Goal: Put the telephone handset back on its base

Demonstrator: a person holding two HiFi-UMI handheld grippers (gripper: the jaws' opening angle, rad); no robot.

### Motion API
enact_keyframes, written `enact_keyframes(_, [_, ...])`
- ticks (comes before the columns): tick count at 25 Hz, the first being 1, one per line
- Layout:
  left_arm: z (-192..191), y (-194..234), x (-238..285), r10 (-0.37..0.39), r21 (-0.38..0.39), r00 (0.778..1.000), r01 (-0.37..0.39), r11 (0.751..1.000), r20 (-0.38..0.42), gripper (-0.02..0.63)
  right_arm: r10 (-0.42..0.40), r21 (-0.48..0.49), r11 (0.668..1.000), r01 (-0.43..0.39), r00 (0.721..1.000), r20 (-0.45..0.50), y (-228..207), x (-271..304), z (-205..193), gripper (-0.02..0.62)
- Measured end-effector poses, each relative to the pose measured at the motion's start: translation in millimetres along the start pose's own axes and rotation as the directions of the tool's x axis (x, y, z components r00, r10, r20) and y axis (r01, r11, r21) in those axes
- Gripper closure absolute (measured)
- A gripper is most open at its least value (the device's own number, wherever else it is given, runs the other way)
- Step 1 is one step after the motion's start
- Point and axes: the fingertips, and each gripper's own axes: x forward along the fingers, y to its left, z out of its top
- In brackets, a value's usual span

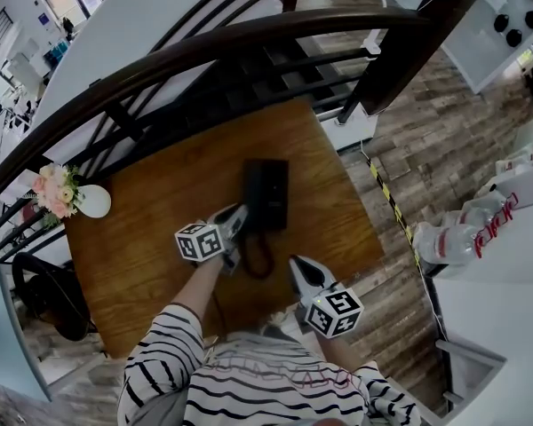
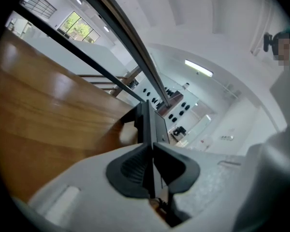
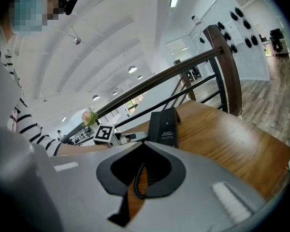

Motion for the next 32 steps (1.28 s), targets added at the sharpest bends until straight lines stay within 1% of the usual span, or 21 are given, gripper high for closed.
enact_keyframes(4, [1,0,0,-0.003,-0.017,1.0,0.003,1.0,0.011,0.572,0.002,0.004,1.0,-0.002,1.0,-0.001,1,-1,-2,0.595])
enact_keyframes(11, [4,-1,1,-0.037,-0.049,0.999,0.038,0.998,0.019,0.577,0.009,0.007,1.0,-0.009,1.0,-0.006,1,2,-3,0.595])
enact_keyframes(19, [4,0,0,-0.044,-0.052,0.999,0.044,0.998,0.019,0.578,0.008,0.01,1.0,-0.008,1.0,-0.005,0,4,-2,0.595])
enact_keyframes(26, [4,2,-1,-0.079,-0.103,0.996,0.082,0.991,0.039,0.58,0.009,0.012,1.0,-0.009,1.0,-0.006,-2,4,-2,0.595])
enact_keyframes(32, [3,9,-3,-0.137,-0.173,0.988,0.146,0.974,0.065,0.58,0.01,0.014,1.0,-0.01,1.0,-0.012,-2,6,-5,0.595])
